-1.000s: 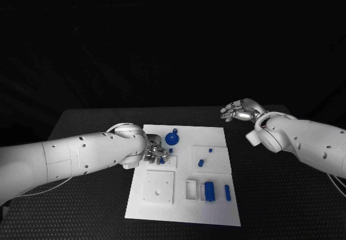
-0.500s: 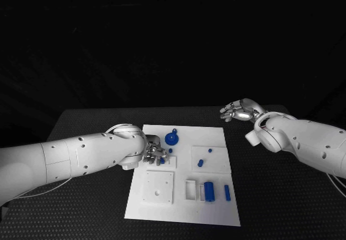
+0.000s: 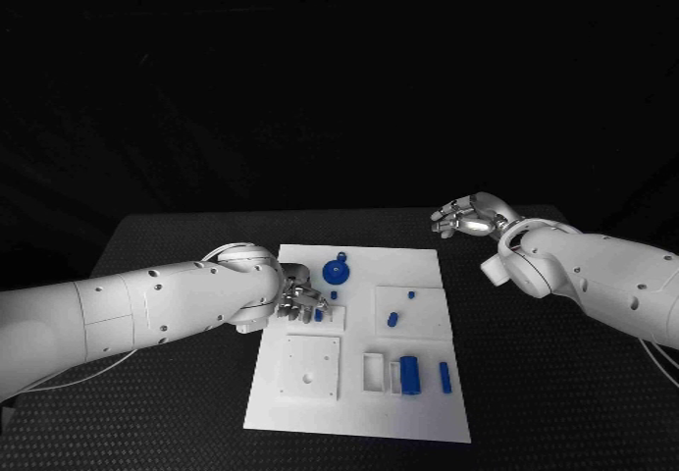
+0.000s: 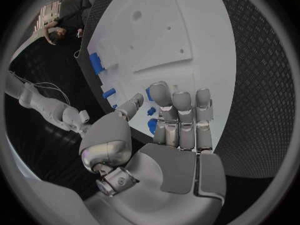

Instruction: Assemble the parts on the task board

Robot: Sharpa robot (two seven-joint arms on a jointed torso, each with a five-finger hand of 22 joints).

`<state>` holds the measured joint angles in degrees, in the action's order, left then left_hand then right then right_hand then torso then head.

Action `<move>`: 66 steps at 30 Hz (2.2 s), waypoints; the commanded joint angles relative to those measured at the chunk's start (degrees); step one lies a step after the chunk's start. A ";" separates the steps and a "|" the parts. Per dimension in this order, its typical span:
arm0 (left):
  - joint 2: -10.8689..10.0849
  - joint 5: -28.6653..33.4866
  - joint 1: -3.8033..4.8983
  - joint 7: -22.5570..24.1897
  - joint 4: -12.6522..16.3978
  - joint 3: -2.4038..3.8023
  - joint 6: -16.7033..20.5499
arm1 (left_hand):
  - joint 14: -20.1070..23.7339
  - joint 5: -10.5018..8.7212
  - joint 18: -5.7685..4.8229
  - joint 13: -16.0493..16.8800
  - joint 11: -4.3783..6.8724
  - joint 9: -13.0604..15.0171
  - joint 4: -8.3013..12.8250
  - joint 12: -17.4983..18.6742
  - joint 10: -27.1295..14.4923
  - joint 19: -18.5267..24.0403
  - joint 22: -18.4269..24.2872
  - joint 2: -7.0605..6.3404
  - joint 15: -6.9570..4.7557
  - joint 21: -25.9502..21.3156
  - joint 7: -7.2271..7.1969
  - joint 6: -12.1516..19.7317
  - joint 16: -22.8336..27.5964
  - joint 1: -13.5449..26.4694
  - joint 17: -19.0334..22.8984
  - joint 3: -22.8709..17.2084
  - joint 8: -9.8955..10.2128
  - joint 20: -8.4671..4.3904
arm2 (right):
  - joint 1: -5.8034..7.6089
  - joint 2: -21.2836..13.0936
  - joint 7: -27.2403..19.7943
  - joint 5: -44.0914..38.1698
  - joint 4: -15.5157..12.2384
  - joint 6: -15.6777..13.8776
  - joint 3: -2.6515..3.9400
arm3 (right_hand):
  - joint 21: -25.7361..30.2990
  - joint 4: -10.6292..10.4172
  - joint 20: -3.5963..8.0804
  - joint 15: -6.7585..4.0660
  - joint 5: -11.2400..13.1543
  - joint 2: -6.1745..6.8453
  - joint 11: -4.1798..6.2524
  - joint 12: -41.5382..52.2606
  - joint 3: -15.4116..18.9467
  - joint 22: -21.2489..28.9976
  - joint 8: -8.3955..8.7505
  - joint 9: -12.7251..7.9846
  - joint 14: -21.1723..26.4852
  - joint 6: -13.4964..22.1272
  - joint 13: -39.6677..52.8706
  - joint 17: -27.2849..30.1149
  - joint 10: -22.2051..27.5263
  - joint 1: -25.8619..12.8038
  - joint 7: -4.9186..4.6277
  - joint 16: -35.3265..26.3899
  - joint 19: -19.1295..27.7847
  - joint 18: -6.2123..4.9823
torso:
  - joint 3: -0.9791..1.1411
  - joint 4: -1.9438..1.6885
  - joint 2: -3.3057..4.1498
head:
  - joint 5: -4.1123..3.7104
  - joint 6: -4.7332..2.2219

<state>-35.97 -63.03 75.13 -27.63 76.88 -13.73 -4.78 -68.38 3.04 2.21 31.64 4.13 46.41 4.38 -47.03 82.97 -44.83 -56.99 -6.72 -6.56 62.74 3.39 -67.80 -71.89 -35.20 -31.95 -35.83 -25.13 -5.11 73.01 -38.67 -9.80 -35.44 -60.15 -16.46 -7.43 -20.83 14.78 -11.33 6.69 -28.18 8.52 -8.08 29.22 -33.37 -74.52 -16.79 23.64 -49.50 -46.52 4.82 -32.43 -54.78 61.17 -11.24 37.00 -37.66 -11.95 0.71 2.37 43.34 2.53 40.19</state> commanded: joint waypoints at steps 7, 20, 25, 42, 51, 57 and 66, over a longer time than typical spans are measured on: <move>-1.26 0.54 0.02 0.32 1.27 0.10 0.90 | 0.48 -0.26 0.66 -0.32 1.19 0.27 -3.93 0.03 -1.86 0.50 -0.32 -3.60 -0.31 -0.47 -4.73 -4.40 0.05 -0.50 0.26 -1.56 -0.07 -6.62 | -0.01 0.15 -0.26 0.05 0.30 0.79 0.01 | 0.44 0.16 -0.31 0.16 -0.35 0.21 0.00 -0.31 0.32 -0.13 -0.26 -0.09 0.45 -0.04 -0.09 0.10 -0.11 -0.54 -0.37 0.31 0.13 -0.39 | -0.01 0.01 -0.04 | 0.06 -0.10; -4.35 4.87 3.63 -1.11 2.28 2.36 -3.62 | 7.24 -0.05 -1.26 -4.03 -1.34 -1.58 -5.26 7.58 -9.32 5.59 0.22 -4.21 1.52 -3.89 -0.35 5.50 7.31 -5.76 3.69 -1.58 6.11 -5.10 | -0.01 0.33 -0.21 0.05 1.30 0.89 0.01 | 0.57 0.22 -0.32 0.18 -0.76 0.14 -0.01 -0.32 0.24 -0.24 -0.26 -0.14 0.50 0.01 -0.13 0.14 -0.09 -0.44 -0.39 0.34 0.14 -0.41 | 0.01 -0.07 -0.04 | 0.27 -0.89; -4.81 6.60 5.39 -0.51 0.02 2.98 -4.41 | 9.50 -0.24 -2.19 -6.50 -3.47 -2.90 -3.16 12.68 -12.04 7.51 1.28 -3.55 3.78 -6.46 1.87 10.46 12.64 -8.56 6.08 -0.42 9.02 -3.36 | -0.01 0.42 -0.24 0.05 1.58 0.99 0.01 | 0.77 0.30 -0.37 0.19 -2.52 0.16 -0.03 -0.30 0.10 -0.44 -0.30 -0.20 0.54 0.02 -0.20 0.21 -0.09 -0.37 -0.41 0.42 0.09 -0.42 | 0.02 -0.07 -0.02 | 0.39 -1.11; -0.21 6.44 5.92 2.51 -8.99 2.62 -2.44 | 7.64 -0.20 -0.88 -11.65 -7.28 -5.88 -3.18 24.32 -18.67 5.38 2.35 -1.18 4.80 -8.58 4.03 17.39 17.27 -11.45 6.74 1.13 12.00 -2.08 | -0.01 0.65 -0.33 0.25 2.52 0.79 0.01 | 1.18 0.17 -0.44 0.15 -0.52 0.15 0.03 -0.19 0.87 -0.91 -0.55 -0.28 0.58 -0.16 -0.28 0.34 -0.20 -1.05 0.01 0.64 -0.08 -0.51 | 0.03 0.01 0.07 | -0.01 -1.72; 2.60 5.54 4.84 3.38 -12.28 2.19 -2.36 | 7.18 -0.23 -0.75 -11.86 -7.14 -6.98 -7.04 25.38 -17.05 4.73 2.16 -4.96 4.43 -8.75 4.34 18.14 17.12 -9.88 5.75 0.64 12.21 -2.47 | -0.01 0.75 -0.31 0.27 2.51 0.84 0.01 | 1.28 0.20 -0.43 0.16 -0.70 0.15 0.01 -0.22 0.98 -1.00 -0.49 -0.35 0.62 -0.03 -0.32 0.38 -0.14 -1.09 -0.26 0.65 -0.09 -0.55 | 0.04 0.12 0.07 | -0.22 -1.91; 3.77 5.54 4.23 3.67 -14.32 2.13 -2.55 | 7.38 -0.23 -0.88 -11.83 -7.07 -6.98 -7.66 25.68 -16.51 4.99 1.93 -3.96 4.52 -8.82 4.43 16.54 17.28 -10.21 5.46 0.81 11.26 -2.40 | -0.01 0.77 -0.32 0.27 2.47 0.81 0.01 | 1.32 0.22 -0.42 0.17 -0.74 0.14 0.00 -0.23 0.99 -1.02 -0.48 -0.36 0.63 0.01 -0.33 0.40 -0.12 -1.07 -0.32 0.66 -0.09 -0.56 | 0.11 0.10 0.09 | -0.15 -1.69; 4.52 5.54 3.67 3.95 -15.84 2.12 -2.19 | 7.61 -0.23 -0.97 -11.70 -6.96 -7.37 -7.02 25.98 -15.78 5.44 1.62 -1.93 4.60 -8.93 4.50 15.35 17.53 -10.75 5.09 2.06 10.75 -2.34 | -0.01 0.79 -0.37 0.26 2.33 0.75 0.01 | 1.35 0.24 -0.43 0.18 -0.79 0.12 0.00 -0.23 1.00 -1.05 -0.47 -0.38 0.64 0.03 -0.34 0.41 -0.11 -1.05 -0.35 0.67 -0.09 -0.56 | 0.08 0.04 0.00 | -0.30 -1.60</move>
<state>-31.70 -57.23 78.83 -24.68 61.12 -11.63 -7.26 -61.04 3.05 0.43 19.88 -2.76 39.09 -2.66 -21.29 66.76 -39.84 -55.32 -9.31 -2.23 54.19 7.97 -52.10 -54.57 -45.95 -26.78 -34.18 -14.20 -3.78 73.00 -37.92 -9.79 -35.21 -57.72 -16.28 -7.43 -19.73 15.09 -11.33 6.84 -28.85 8.60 -8.08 29.22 -32.73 -74.93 -17.08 23.33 -49.33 -46.54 4.57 -32.09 -54.78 60.64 -11.23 37.45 -37.66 -11.95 0.81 2.44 43.39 2.31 38.57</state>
